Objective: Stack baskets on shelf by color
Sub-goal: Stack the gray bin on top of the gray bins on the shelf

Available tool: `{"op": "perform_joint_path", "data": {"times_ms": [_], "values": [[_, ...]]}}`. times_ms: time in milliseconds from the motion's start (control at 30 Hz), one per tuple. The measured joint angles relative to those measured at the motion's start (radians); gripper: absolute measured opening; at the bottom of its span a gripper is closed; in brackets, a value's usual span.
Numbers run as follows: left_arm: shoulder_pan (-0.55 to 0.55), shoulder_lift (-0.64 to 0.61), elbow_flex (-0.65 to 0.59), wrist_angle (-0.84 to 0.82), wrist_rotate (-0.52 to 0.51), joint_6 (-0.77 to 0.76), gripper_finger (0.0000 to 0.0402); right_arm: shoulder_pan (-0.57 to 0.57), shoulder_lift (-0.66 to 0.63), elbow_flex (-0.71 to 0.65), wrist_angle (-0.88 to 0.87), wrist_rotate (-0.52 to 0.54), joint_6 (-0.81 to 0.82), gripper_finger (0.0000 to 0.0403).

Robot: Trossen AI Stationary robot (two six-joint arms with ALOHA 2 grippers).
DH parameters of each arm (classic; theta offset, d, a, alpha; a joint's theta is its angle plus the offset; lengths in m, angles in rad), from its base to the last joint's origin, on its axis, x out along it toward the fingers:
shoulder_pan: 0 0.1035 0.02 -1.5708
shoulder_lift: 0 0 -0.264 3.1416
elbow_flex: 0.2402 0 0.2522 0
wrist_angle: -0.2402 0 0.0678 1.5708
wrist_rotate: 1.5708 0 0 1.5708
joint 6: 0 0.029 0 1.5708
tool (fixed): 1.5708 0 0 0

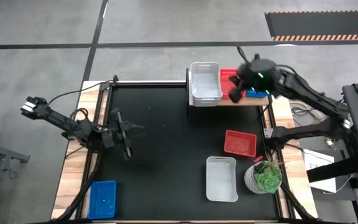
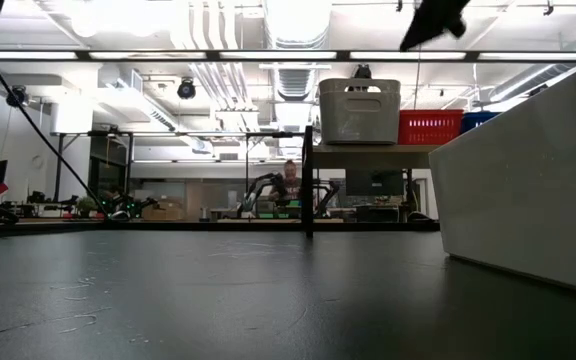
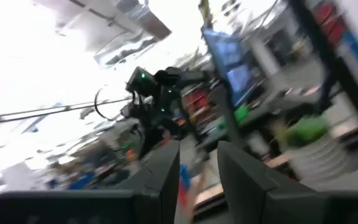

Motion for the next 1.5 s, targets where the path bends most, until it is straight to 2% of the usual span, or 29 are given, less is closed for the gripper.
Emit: {"op": "perform_joint_path", "data": {"times_ms": [100,200,300,400,533,667,933,1067,1300,1500], "values": [[0.0,0.027,-0.003,-0.001,0.051,-0.042,0.0093,0.168,-0.109,-0.101,0.111,0.002,-0.016,0.0009],[0.0,0.067,-0.006,-0.001,0.05,-0.039,0.0093,0.327,-0.197,-0.267,0.319,0.001,-0.088,0.0009],[-0.008,0.095,0.008,0.05,0.051,-0.043,0.0092,0.432,-0.26,-0.416,0.508,0.026,-0.117,0.0009],[-0.053,0.094,0.038,0.112,0.062,-0.03,0.0092,0.498,-0.305,-0.49,0.63,0.03,-0.169,0.0009],[-0.087,0.055,0.088,0.077,0.027,-0.01,0.0092,0.504,-0.328,-0.503,0.677,0.039,-0.186,0.0009],[-0.087,0.045,0.072,0.021,0.017,-0.064,0.0092,0.507,-0.317,-0.524,0.666,0.026,-0.161,0.0009],[-0.087,0.102,0.044,-0.007,0.016,-0.187,0.0093,0.506,-0.253,-0.558,0.67,0.038,-0.163,0.0009],[-0.084,0.15,0.043,-0.061,0.015,-0.192,0.0092,0.506,-0.207,-0.564,0.665,0.04,-0.208,0.0009],[-0.037,0.197,0.043,-0.063,0.012,-0.289,0.0092,0.506,-0.155,-0.564,0.682,0.039,-0.233,0.0009],[0.09,0.191,0.043,-0.068,0.023,-0.465,0.0092,0.506,-0.143,-0.559,0.666,-0.028,-0.303,0.0009]]}}
